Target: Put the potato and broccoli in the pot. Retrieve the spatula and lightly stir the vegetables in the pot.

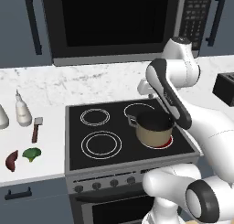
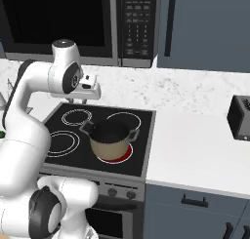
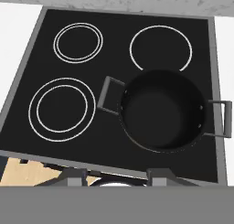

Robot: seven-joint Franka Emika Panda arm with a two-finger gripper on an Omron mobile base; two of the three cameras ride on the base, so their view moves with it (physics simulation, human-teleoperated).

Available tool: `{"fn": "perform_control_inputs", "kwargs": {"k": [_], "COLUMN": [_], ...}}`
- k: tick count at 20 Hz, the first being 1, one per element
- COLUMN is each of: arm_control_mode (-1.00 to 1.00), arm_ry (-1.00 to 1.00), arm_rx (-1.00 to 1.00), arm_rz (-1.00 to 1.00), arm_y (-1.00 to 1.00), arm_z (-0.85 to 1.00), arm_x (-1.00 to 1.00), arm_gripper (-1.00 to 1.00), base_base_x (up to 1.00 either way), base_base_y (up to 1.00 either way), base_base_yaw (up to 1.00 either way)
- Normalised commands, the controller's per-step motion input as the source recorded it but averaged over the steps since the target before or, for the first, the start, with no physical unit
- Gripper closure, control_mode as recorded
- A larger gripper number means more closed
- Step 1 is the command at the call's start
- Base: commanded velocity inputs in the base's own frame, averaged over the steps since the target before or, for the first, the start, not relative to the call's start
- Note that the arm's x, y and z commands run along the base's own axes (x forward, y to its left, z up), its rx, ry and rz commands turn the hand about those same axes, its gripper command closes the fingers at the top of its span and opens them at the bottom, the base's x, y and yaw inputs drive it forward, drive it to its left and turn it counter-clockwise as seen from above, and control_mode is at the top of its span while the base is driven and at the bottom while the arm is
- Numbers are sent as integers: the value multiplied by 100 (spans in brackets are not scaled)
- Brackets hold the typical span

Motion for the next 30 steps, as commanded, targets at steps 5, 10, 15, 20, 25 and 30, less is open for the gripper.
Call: {"fn": "perform_control_inputs", "kwargs": {"k": [5, 10, 15, 20, 25, 30], "arm_control_mode": [100, 100, 100, 100, 100, 100], "arm_ry": [0, 0, 0, 0, 0, 0], "arm_rx": [0, 0, 0, 0, 0, 0], "arm_rz": [0, 0, 0, 0, 0, 0], "arm_y": [0, 0, 0, 0, 0, 0], "arm_z": [0, 0, 0, 0, 0, 0], "arm_x": [0, 0, 0, 0, 0, 0], "arm_gripper": [-100, -100, -100, -100, -100, -100], "base_base_x": [0, 0, 0, 0, 5, 64], "base_base_y": [8, 56, 60, 60, 31, 12], "base_base_yaw": [0, 0, 0, 0, 0, 0]}}
